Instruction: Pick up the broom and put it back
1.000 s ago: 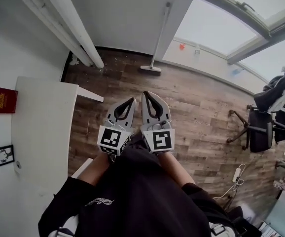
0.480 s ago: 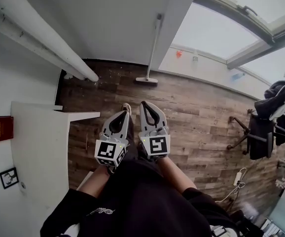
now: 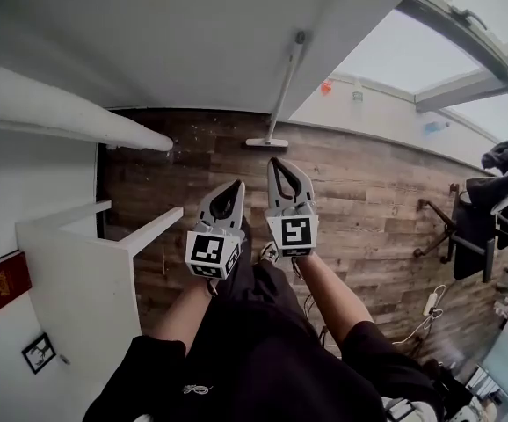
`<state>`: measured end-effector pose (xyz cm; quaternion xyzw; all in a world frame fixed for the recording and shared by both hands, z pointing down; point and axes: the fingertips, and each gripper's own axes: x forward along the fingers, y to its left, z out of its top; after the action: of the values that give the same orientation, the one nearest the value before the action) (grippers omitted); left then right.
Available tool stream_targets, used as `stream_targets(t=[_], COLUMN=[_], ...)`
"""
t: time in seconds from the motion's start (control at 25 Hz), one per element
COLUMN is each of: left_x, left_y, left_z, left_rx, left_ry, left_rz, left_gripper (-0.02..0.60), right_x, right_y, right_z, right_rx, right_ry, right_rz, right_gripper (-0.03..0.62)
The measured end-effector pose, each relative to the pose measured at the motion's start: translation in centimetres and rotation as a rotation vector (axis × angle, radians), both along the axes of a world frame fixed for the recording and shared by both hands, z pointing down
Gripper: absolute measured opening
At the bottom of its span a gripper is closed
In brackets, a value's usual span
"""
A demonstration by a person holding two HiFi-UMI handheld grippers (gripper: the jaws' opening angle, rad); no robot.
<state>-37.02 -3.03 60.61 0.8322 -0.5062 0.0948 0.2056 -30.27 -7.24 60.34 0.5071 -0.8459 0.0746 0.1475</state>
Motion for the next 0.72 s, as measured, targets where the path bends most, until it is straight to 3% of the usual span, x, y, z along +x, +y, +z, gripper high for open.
stream_targets(t=[0.2, 0.48, 0.6, 0.72], left_x=[-1.1, -2.4, -3.1, -4.0], left_y=[-5.1, -9.3, -9.9, -9.7], left_z=[5.0, 9.6, 10.0, 10.5], left_rx=[-0.041, -0.104, -0.119, -0.148], left_ry=[0.0, -0.035, -0.031, -0.033], left_rz=[-0.002, 0.047, 0.037, 0.035], left_gripper=[0.002, 0.002, 0.002, 0.002], right_x=[0.8, 2.9, 4.1, 4.7], right_y=[-6.0, -13.0, -16.1, -18.4], right_z=[6.6, 17.1, 20.7, 23.5], right_rx=[-0.005, -0.105, -0.109, -0.136], right_ry=[0.065, 0.106, 0.145, 0.157], right_rz=[0.044, 0.154, 0.198, 0.253], right_gripper=[0.021, 0.026, 0.111, 0.123])
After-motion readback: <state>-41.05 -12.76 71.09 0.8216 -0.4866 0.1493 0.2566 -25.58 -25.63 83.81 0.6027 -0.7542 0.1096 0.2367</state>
